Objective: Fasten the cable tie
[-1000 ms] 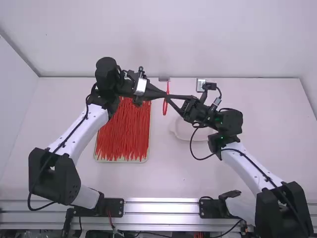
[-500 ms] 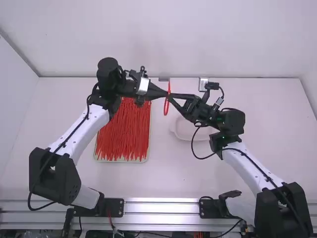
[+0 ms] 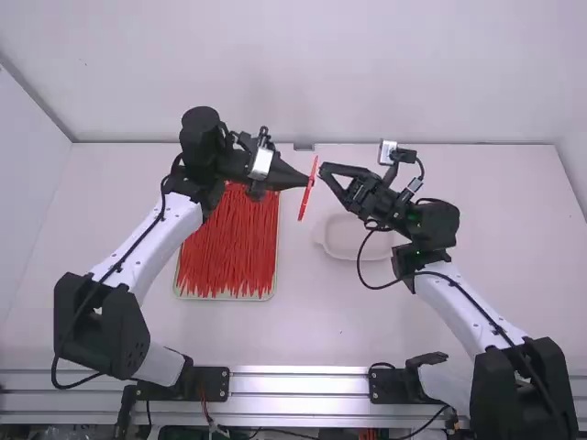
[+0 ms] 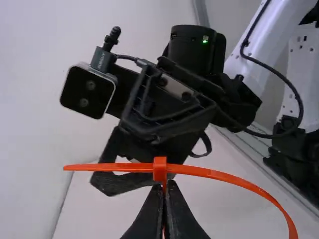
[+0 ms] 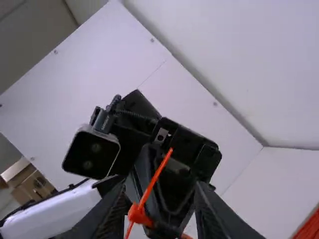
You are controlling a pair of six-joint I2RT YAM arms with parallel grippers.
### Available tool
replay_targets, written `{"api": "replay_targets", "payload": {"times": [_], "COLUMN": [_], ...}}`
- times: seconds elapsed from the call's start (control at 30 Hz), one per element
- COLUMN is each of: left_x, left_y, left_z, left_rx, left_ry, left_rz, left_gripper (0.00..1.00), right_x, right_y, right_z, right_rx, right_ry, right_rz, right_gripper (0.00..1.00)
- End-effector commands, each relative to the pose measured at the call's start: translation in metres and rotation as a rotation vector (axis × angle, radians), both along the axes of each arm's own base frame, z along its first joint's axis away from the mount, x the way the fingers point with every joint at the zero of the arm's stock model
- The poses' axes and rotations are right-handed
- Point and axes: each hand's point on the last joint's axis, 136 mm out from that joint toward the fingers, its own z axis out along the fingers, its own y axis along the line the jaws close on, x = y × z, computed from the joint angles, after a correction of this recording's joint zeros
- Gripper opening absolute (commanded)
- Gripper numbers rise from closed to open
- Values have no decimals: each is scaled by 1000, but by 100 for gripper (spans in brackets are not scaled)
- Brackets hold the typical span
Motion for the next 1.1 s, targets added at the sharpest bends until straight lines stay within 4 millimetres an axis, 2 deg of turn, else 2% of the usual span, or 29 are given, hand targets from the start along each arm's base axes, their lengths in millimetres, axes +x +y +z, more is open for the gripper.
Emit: {"api": "replay_targets", "payload": {"times": [0.0,0.17,0.57,0.7,0.73,0.8,0.83,1.07], "left_x": [-10,-9,-16,-17,-17,-15,-15,-16], "left_y": [-2,-2,-9,-10,-10,-8,-7,-9], "left_z": [3,-1,-8,-8,-8,-8,-8,-8], "left_rx": [-1,3,2,1,1,1,1,2], "left_ry": [-2,15,7,3,3,3,3,8], "left_rz": [-52,-48,-74,-75,-74,-67,-66,-73], "left_gripper": [2,2,2,2,2,2,2,2], "right_x": [0,-2,-8,-10,-10,-10,-10,-10], "right_y": [-1,0,9,9,9,9,9,6], "right_z": [13,15,14,14,14,14,14,12], "right_rx": [15,36,40,37,40,40,39,21], "right_ry": [-34,0,9,9,17,20,20,10], "right_rz": [-6,15,48,55,57,60,61,67], "right_gripper": [39,43,42,30,24,2,0,0]}}
